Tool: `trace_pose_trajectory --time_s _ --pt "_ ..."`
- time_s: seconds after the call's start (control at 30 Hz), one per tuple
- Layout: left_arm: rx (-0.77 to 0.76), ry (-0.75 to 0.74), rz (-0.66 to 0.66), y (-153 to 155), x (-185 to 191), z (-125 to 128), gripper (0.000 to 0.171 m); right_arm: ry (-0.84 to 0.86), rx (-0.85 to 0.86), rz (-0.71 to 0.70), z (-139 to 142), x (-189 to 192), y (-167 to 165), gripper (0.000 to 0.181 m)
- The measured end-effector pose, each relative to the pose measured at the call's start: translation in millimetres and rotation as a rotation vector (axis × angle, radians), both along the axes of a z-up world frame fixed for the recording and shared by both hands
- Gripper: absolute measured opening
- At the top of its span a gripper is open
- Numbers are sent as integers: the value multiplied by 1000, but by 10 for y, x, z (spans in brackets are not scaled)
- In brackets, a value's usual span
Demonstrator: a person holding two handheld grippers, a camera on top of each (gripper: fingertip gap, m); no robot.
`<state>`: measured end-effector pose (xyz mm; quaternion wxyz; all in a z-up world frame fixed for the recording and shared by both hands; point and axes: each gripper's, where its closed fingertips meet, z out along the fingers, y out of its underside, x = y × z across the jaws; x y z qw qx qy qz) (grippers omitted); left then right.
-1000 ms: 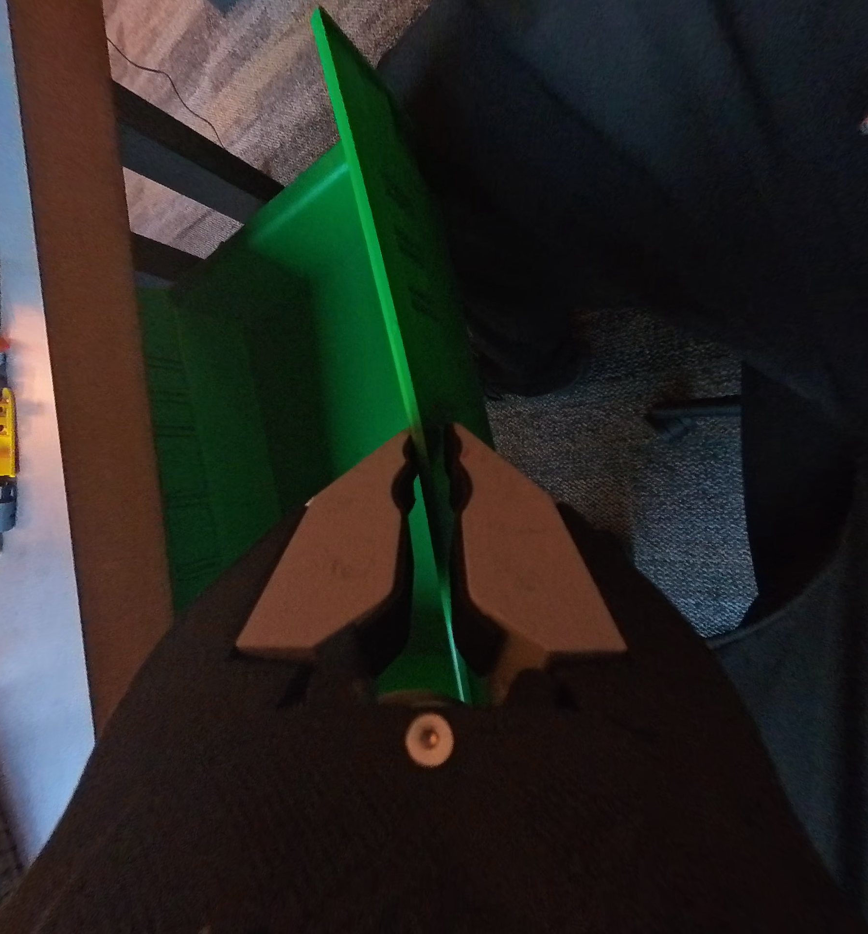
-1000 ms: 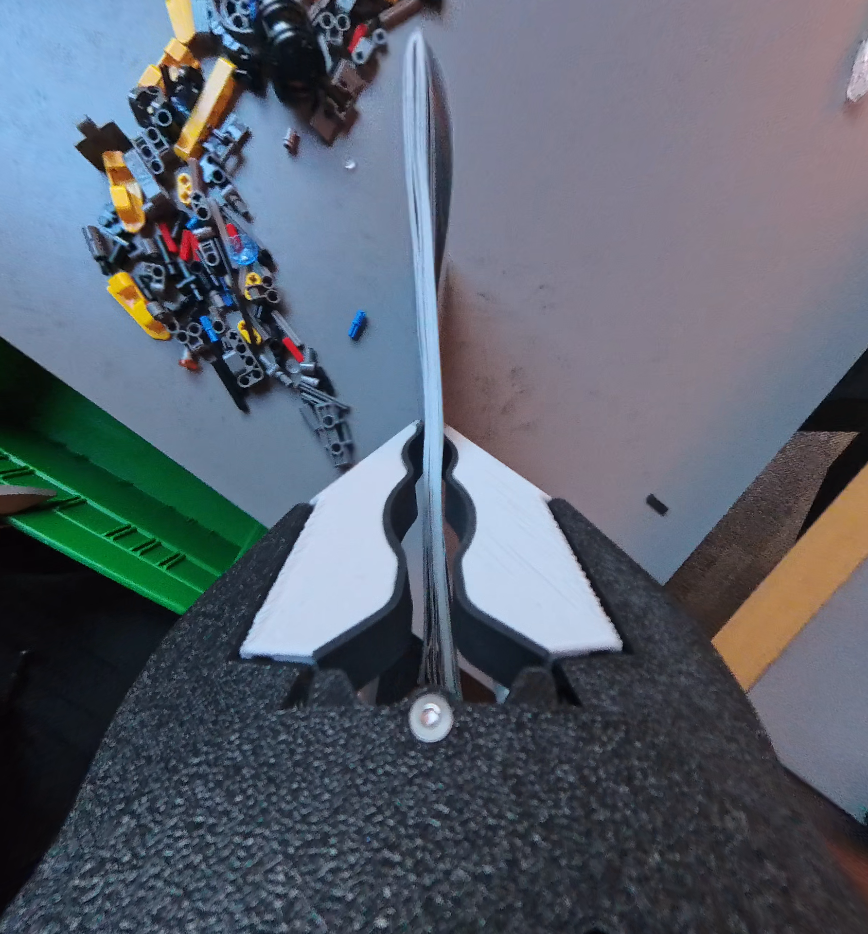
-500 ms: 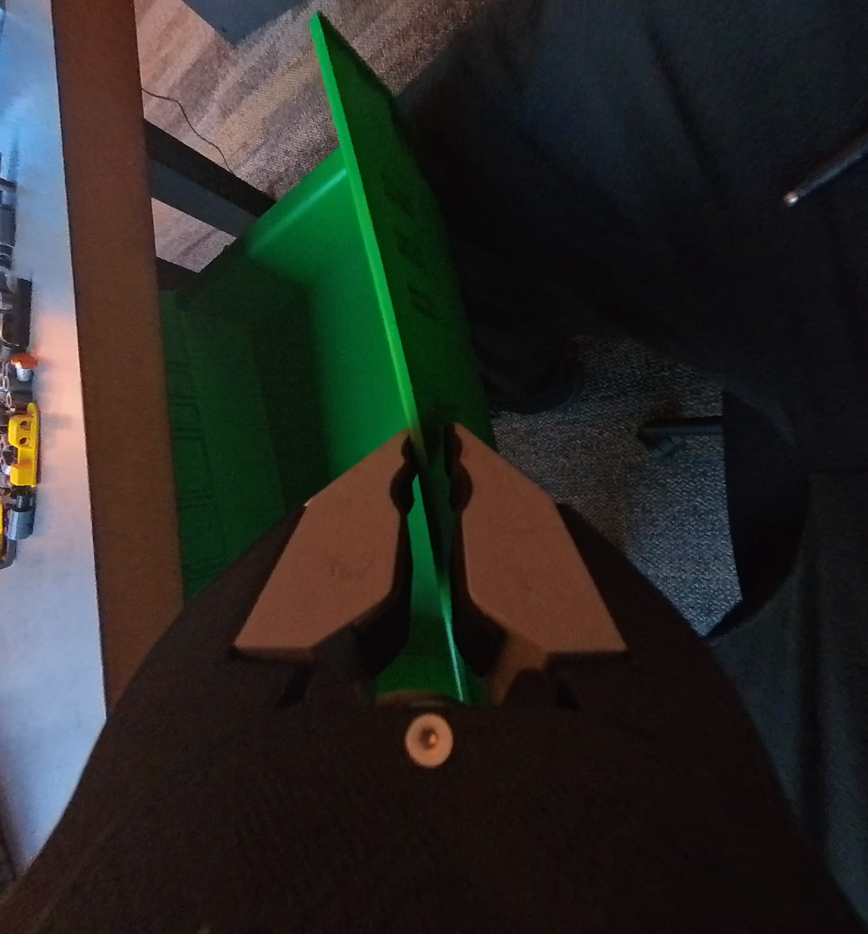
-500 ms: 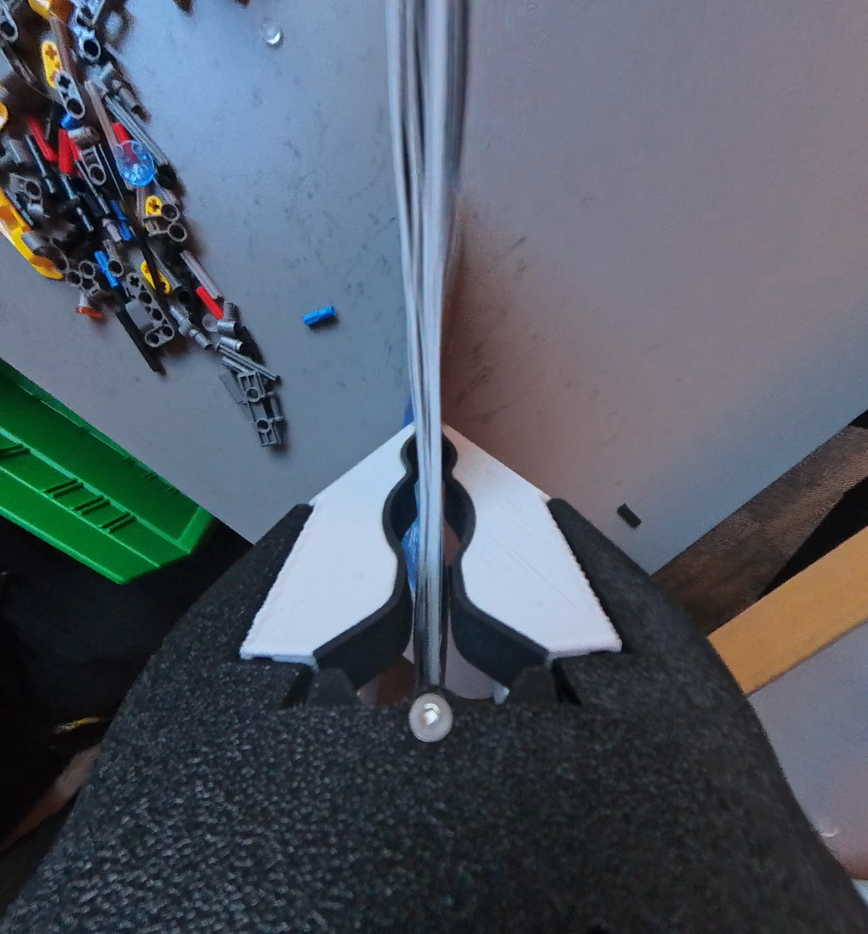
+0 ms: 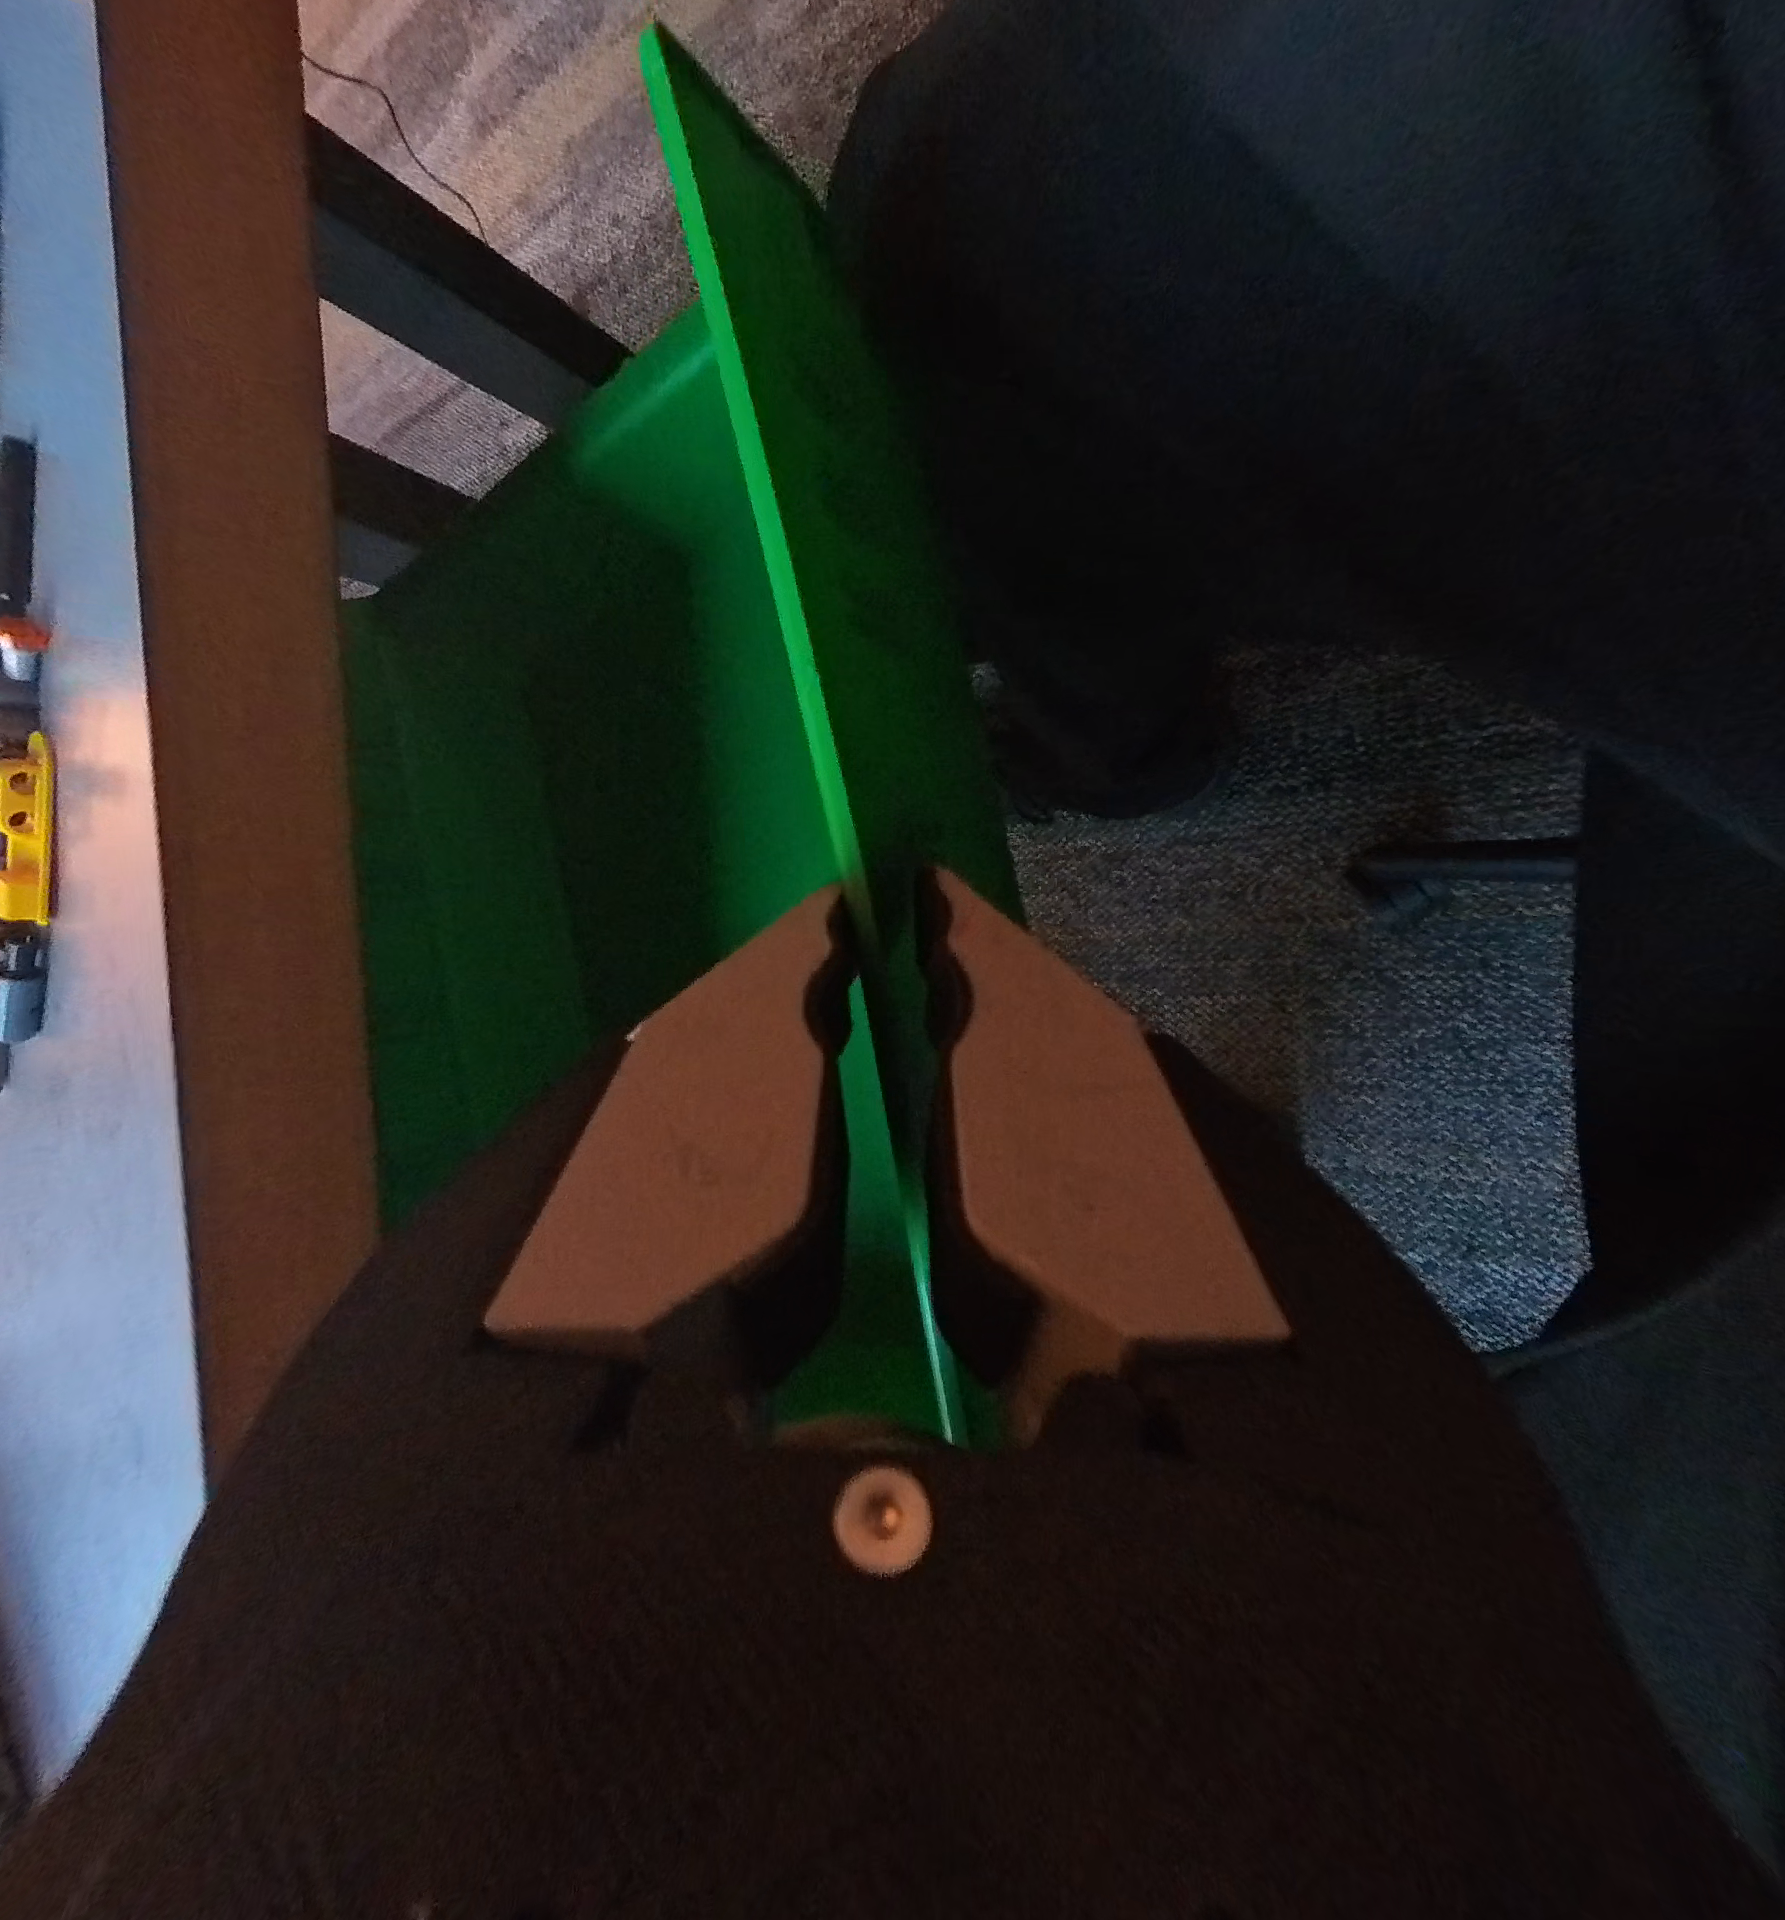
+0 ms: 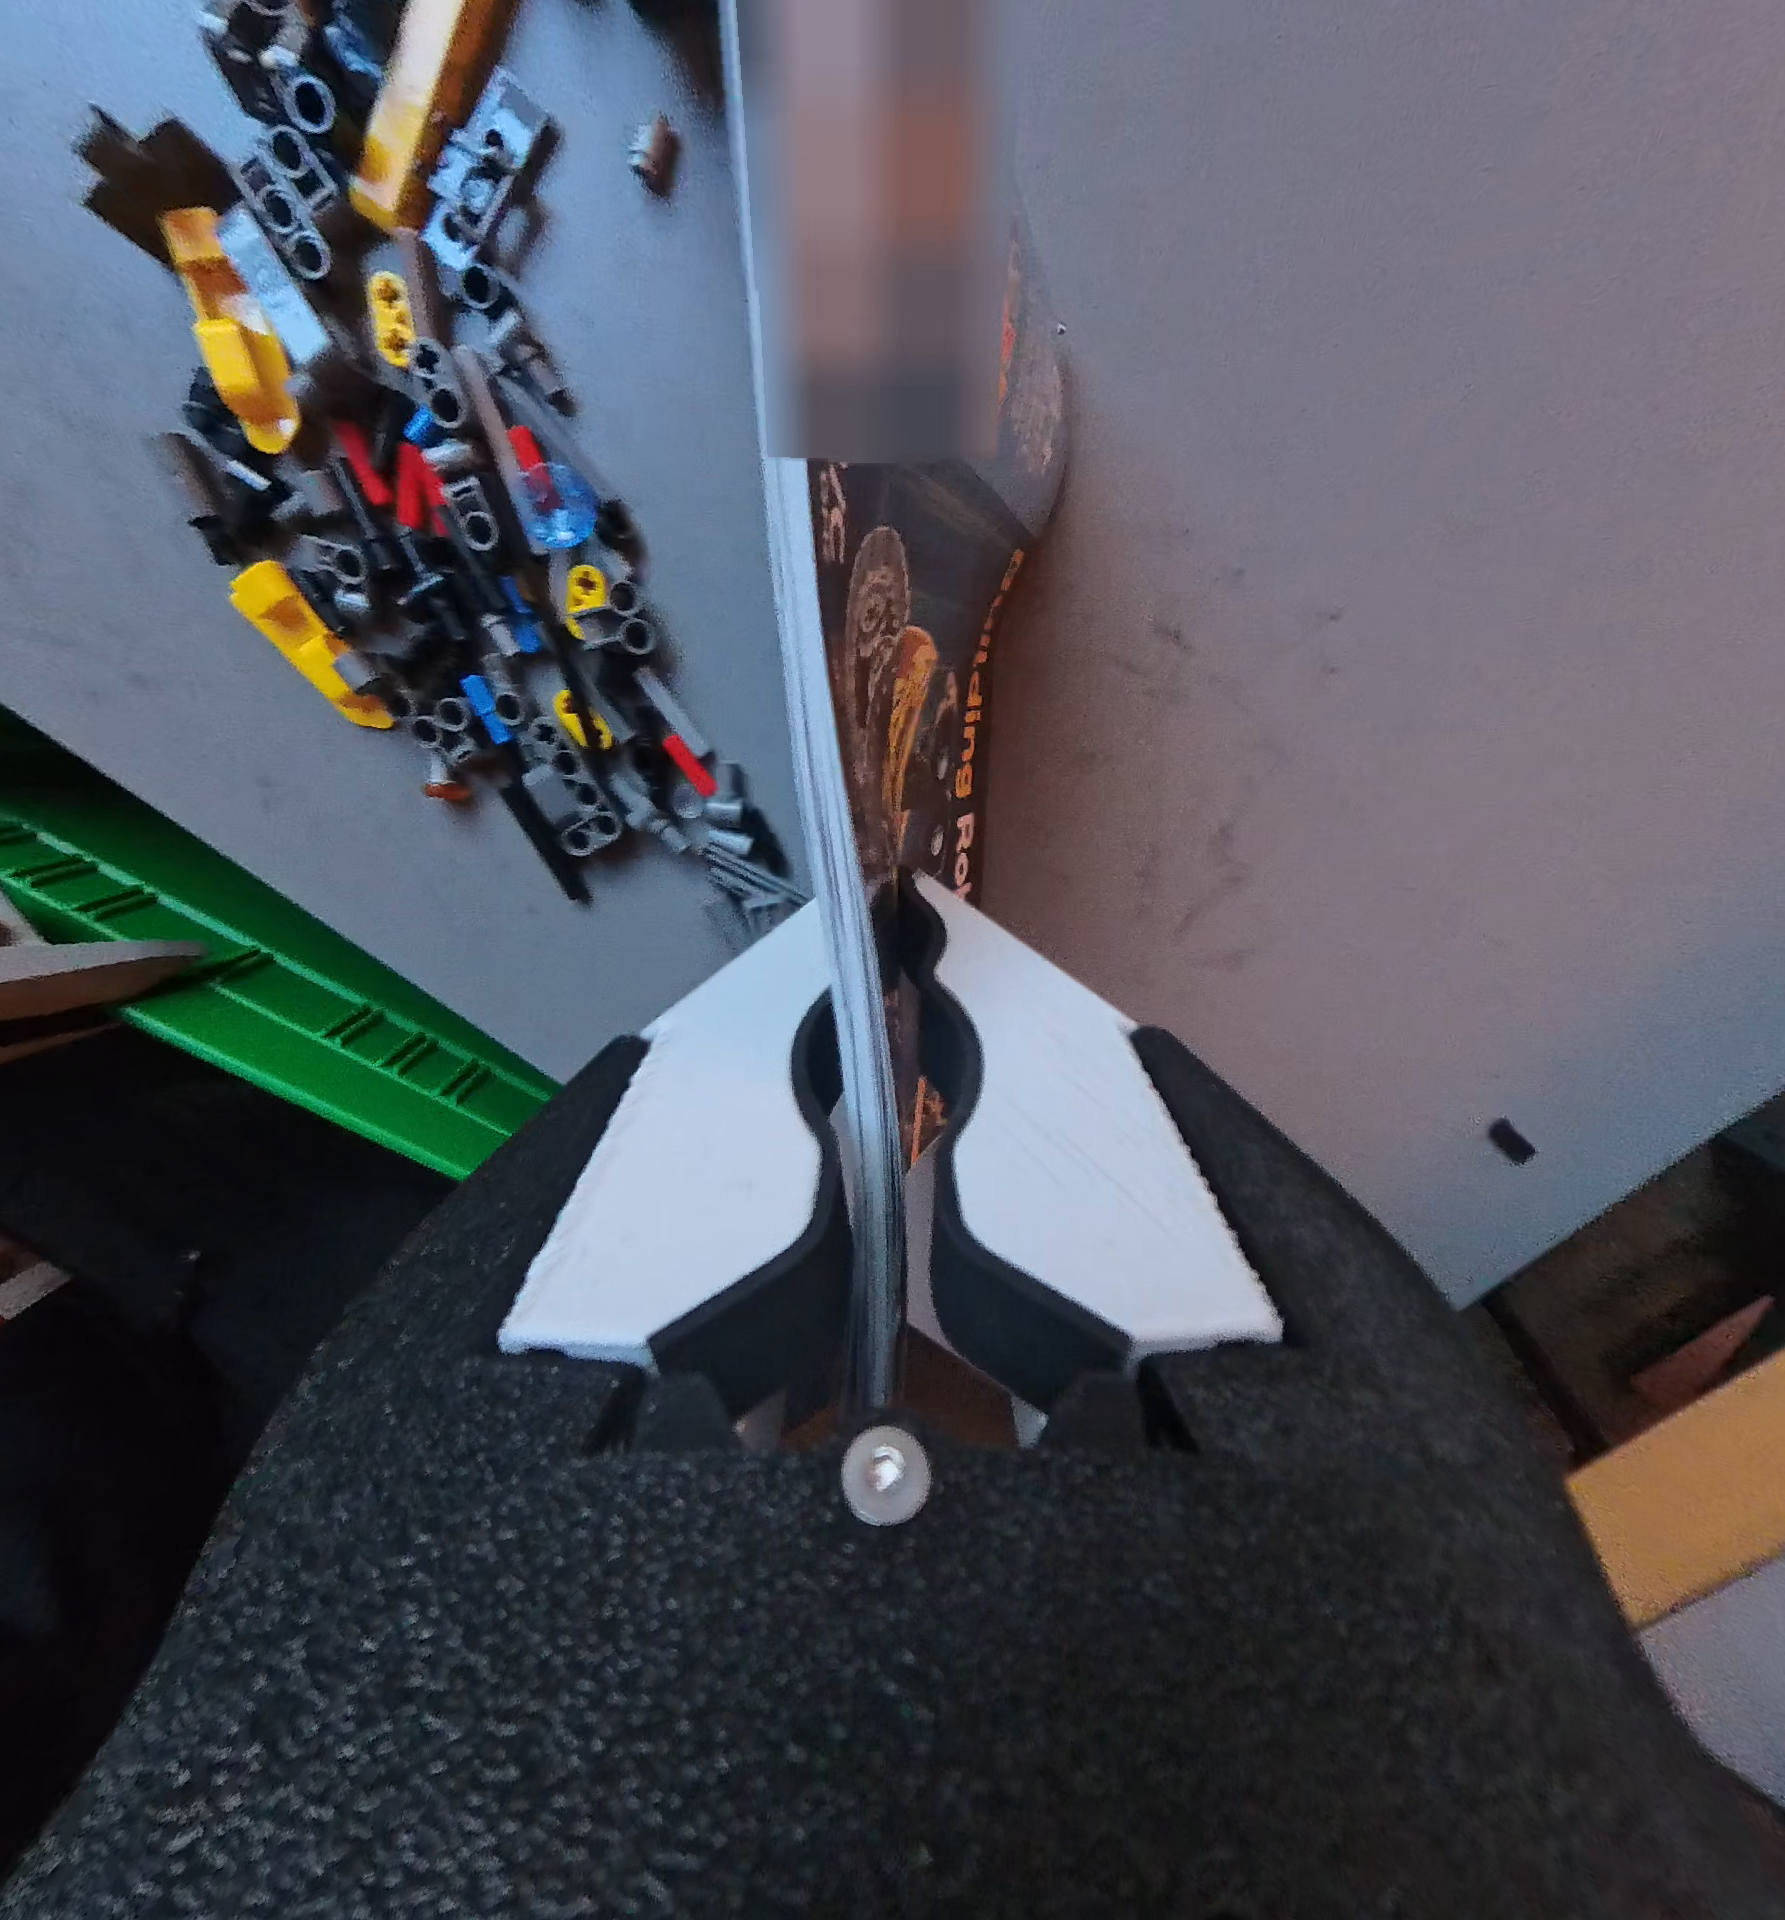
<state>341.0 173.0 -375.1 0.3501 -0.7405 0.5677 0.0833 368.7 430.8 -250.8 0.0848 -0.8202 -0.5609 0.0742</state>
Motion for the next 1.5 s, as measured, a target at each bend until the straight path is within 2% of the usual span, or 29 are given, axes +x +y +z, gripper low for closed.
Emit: trace_pose_trajectory --time_s 0.2,0.53,0.83,1.5 --pt "18 3 -13 27 1 19 8 39 -33 42 -5 -148 -313 0" --pt "27 21 -47 120 118 61 8 80 -65 52 -9 -260 -601 0" --pt "2 23 -20 140 161 56 8 137 -139 12 0 -341 -854 0" --pt "-9 20 -11 107 70 147 8 182 -174 -60 19 -431 -1272 0"
